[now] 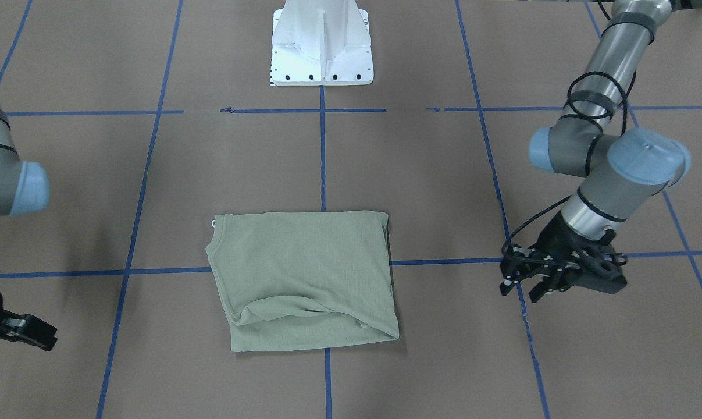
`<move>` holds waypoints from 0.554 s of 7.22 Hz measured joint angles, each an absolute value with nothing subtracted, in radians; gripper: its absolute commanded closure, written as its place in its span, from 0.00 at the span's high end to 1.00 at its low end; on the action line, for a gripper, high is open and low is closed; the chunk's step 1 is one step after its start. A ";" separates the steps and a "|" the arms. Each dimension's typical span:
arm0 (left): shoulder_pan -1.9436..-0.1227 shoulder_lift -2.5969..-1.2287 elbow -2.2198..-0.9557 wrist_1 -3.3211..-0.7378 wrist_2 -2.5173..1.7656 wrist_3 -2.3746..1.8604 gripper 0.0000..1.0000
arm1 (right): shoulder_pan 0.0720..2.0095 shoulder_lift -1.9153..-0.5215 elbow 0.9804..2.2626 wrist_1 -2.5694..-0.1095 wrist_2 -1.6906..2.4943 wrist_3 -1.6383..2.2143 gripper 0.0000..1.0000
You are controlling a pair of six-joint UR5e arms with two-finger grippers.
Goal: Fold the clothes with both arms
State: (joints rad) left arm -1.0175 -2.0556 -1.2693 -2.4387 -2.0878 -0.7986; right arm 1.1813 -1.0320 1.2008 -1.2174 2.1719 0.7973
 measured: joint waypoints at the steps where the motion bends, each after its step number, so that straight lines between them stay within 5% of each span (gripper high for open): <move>1: -1.097 -2.013 -1.278 -2.400 -2.151 -0.621 0.68 | 1.242 -1.081 1.232 -1.314 2.223 0.618 1.00; 3: -1.284 -1.975 -1.293 -2.195 -2.275 -0.247 0.70 | 1.351 -1.180 1.288 -1.412 2.289 0.352 1.00; 4: -1.365 -1.954 -1.312 -2.081 -2.300 -0.109 0.82 | 1.389 -1.231 1.325 -1.423 2.316 0.294 1.00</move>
State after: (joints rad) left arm -1.3649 -1.9541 -1.3118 -2.0814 -2.2999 -0.1095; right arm 1.3893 -1.2309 1.3254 -1.4229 2.3157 0.2941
